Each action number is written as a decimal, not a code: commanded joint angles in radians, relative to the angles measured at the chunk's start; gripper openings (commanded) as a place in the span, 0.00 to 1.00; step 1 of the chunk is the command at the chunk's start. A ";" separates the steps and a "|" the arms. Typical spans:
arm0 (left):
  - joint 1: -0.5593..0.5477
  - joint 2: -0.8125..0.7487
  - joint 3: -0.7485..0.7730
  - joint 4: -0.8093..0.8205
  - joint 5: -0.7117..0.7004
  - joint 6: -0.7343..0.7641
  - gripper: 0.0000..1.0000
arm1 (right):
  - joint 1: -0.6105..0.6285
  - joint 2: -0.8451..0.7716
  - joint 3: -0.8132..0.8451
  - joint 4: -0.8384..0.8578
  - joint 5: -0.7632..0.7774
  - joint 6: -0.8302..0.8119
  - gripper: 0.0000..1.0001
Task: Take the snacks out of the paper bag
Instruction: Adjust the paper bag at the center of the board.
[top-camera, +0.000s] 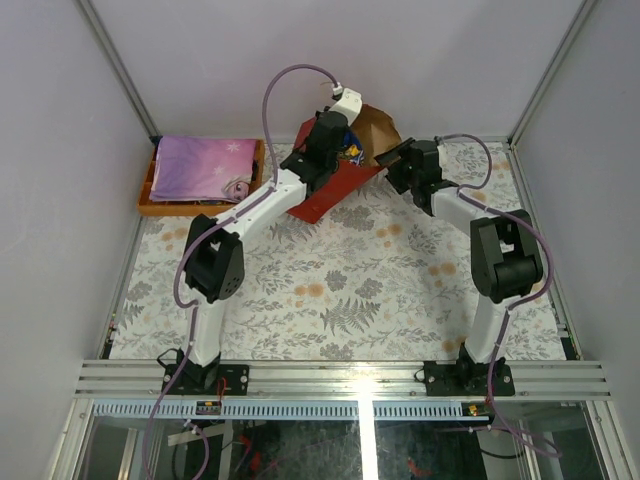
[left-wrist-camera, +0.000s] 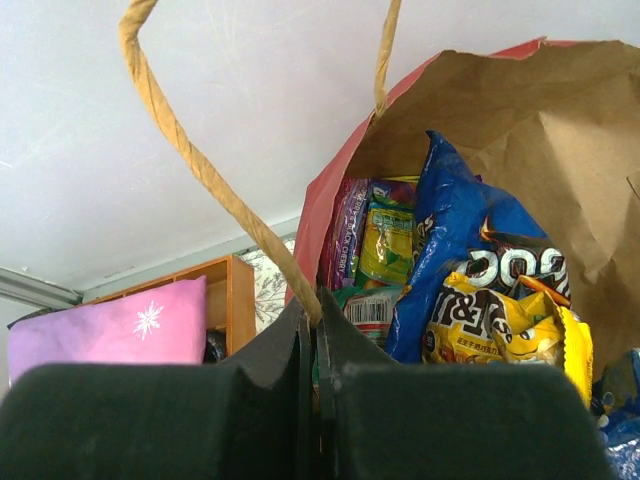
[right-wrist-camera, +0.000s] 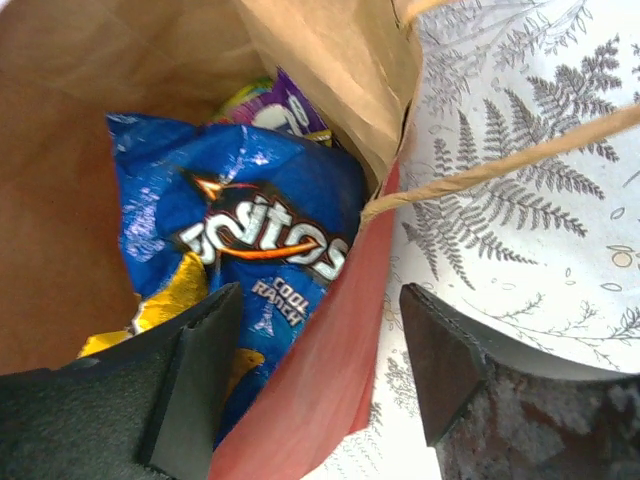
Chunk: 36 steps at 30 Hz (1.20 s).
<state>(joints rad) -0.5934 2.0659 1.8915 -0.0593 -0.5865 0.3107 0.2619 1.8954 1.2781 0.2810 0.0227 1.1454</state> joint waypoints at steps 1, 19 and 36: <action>-0.029 0.013 0.064 0.128 -0.048 0.061 0.00 | 0.006 0.020 0.044 -0.057 -0.073 0.003 0.61; -0.105 0.001 -0.096 0.220 0.159 0.100 0.00 | 0.128 -0.090 -0.427 0.338 -0.011 0.163 0.00; -0.114 -0.290 -0.397 0.107 0.397 0.033 1.00 | 0.287 0.031 -0.427 0.474 0.023 0.222 0.11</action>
<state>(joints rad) -0.7017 1.8713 1.4967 0.0635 -0.2855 0.4084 0.5426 1.9572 0.8497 0.6910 0.0410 1.3628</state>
